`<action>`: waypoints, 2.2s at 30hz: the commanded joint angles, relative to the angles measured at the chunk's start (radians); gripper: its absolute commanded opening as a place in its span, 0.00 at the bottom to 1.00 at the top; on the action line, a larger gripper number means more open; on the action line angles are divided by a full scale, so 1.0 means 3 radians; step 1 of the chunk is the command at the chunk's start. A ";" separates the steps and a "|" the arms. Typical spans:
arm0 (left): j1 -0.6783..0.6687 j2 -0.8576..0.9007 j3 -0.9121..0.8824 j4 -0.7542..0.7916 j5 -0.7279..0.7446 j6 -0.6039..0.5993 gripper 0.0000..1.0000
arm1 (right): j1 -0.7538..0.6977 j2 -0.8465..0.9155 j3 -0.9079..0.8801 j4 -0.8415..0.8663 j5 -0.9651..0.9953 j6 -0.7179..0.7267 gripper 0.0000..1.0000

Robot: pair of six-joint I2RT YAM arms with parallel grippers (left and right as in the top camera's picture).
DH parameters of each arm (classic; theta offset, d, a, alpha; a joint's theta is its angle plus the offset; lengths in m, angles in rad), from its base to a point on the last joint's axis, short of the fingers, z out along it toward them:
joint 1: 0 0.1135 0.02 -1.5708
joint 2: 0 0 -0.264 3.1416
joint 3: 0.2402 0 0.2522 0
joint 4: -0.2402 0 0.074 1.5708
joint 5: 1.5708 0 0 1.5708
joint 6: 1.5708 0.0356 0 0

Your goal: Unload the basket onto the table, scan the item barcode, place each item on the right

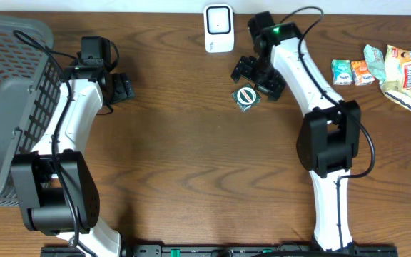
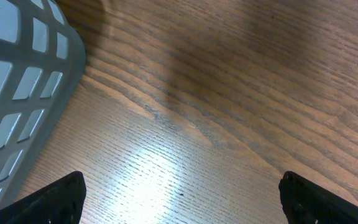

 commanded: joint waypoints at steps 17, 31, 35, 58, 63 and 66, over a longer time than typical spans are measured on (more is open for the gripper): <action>0.0000 0.0001 -0.0018 0.0000 -0.0018 0.0045 0.97 | 0.0135 -0.0003 -0.0760 0.0730 0.0343 0.0712 0.97; 0.0000 0.0001 -0.0019 0.0000 -0.0018 0.0045 0.97 | 0.0134 0.0000 -0.0973 0.0908 0.0008 0.0711 0.76; 0.0000 0.0001 -0.0019 0.0000 -0.0018 0.0045 0.98 | 0.0126 0.0000 -0.0973 0.0909 -0.0201 0.0711 0.71; 0.0000 0.0001 -0.0019 0.0000 -0.0018 0.0045 0.97 | 0.0121 0.0000 -0.0973 0.1015 0.0407 0.0159 0.65; 0.0000 0.0001 -0.0019 0.0001 -0.0018 0.0045 0.98 | 0.0134 0.0000 -0.0973 0.1119 0.0406 -0.0066 0.64; 0.0000 0.0001 -0.0019 0.0000 -0.0018 0.0045 0.97 | 0.0149 -0.0001 -0.0973 0.1105 0.0404 -0.0066 0.64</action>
